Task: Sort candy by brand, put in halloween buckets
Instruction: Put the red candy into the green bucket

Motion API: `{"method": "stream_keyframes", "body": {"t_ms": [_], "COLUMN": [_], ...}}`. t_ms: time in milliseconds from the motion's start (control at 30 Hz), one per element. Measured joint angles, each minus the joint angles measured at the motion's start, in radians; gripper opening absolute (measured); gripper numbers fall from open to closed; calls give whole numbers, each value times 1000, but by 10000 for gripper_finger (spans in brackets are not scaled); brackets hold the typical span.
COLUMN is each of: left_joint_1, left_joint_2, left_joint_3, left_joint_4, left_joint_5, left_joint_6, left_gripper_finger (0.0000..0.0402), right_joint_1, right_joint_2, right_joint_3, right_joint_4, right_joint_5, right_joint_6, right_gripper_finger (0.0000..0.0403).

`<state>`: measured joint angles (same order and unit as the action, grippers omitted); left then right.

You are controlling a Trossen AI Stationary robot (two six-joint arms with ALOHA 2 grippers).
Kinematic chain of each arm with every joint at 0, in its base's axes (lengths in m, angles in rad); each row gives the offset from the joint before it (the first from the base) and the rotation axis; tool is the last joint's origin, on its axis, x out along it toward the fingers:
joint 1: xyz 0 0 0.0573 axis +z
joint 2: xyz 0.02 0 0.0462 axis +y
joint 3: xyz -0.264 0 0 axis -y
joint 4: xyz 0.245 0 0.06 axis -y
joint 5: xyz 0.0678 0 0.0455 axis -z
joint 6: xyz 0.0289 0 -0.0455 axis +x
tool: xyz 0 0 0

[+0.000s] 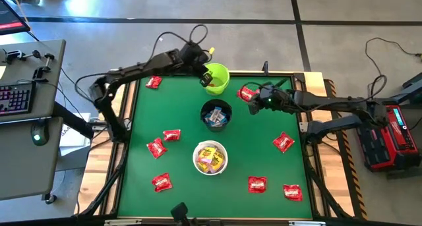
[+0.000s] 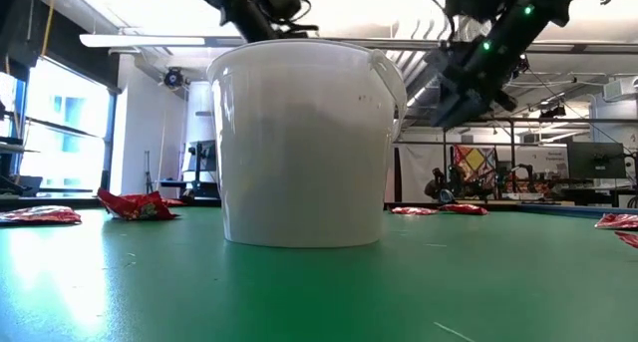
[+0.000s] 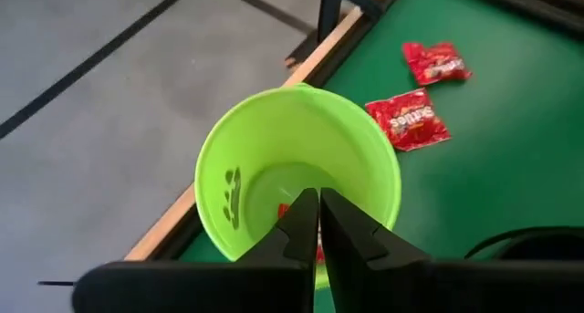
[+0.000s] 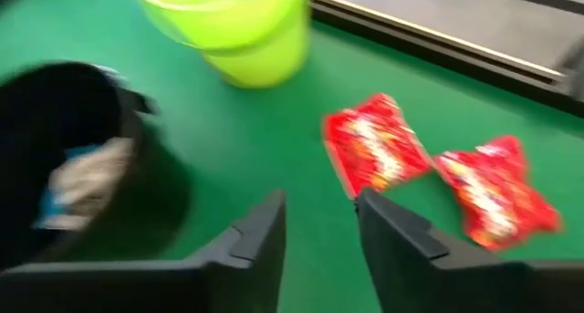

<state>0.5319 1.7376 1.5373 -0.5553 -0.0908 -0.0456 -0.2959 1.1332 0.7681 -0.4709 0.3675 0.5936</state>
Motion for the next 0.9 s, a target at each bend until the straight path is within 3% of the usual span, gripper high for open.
{"method": "stream_keyframes", "body": {"t_ms": [133,300,433,700,900], "left_joint_1": [-11,-35,-61,-135,-180], "left_joint_2": [-99,-221,-307,-410,-439], "left_joint_3": [-127,-288,-396,-527,-551], "left_joint_4": [102,206,272,294,292], "left_joint_5": [0,0,-2,-61,-120], "left_joint_6": [-7,-24,-74,-122,-130], "left_gripper_finger": [1,1,1,1,1], "right_joint_1": [-77,-191,-274,-401,-459], "right_joint_2": [13,69,140,298,404], "right_joint_3": [0,0,1,39,72], "right_joint_4": [-76,-87,-86,-30,58], "right_joint_5": [-13,-132,-160,-161,-164], "right_joint_6": [-29,-27,-15,-56,-78], "right_gripper_finger": [172,217,244,252,252]}}
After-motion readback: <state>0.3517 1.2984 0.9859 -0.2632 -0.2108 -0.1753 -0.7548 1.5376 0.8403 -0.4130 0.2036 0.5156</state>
